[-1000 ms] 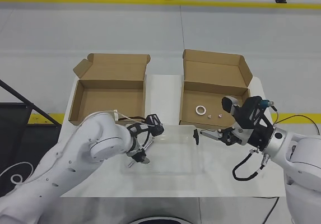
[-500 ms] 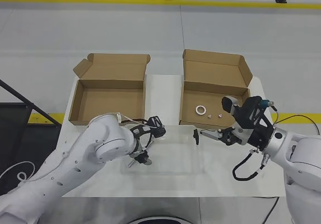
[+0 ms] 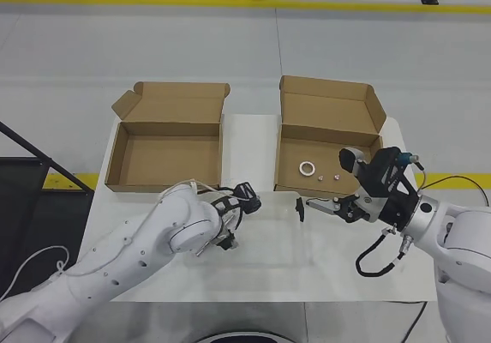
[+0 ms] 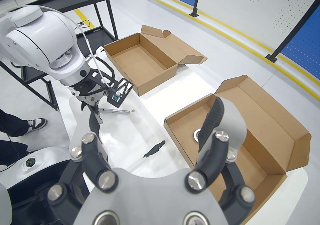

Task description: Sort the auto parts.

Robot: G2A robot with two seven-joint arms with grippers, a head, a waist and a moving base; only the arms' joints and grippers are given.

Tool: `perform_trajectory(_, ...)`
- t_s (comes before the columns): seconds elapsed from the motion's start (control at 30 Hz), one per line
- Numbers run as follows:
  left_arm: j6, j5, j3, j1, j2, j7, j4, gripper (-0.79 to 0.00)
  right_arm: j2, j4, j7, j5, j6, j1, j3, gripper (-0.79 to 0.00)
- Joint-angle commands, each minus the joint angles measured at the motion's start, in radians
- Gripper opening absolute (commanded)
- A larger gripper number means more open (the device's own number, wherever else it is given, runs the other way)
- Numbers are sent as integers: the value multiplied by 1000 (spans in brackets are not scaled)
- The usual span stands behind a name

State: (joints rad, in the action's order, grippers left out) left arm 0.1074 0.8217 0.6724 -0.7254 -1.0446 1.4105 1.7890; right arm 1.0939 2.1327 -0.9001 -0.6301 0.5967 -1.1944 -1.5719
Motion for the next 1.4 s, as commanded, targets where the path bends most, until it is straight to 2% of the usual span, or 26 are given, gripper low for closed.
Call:
perform_trajectory(0.0,-3,-5,-4,3,-4,1,-20,-354,0,0,0,0,0,0,0,0)
perform_trajectory(0.13,-1,0,-8,9,-11,-7,-62,-382,0,0,0,0,0,0,0,0)
perform_trajectory(0.43,5,29,-12,11,-22,-28,-127,-339,0,0,0,0,0,0,0,0)
perform_trajectory(0.53,13,29,-14,11,-26,-31,-140,-351,0,0,0,0,0,0,0,0)
perform_trajectory(0.6,16,26,-12,10,-28,-36,-146,-360,0,0,0,0,0,0,0,0)
perform_trajectory(0.67,20,24,-11,8,-30,-37,-151,-406,0,0,0,0,0,0,0,0)
perform_trajectory(1.37,24,2,5,-14,-44,-32,-169,-462,0,0,0,0,0,0,0,0)
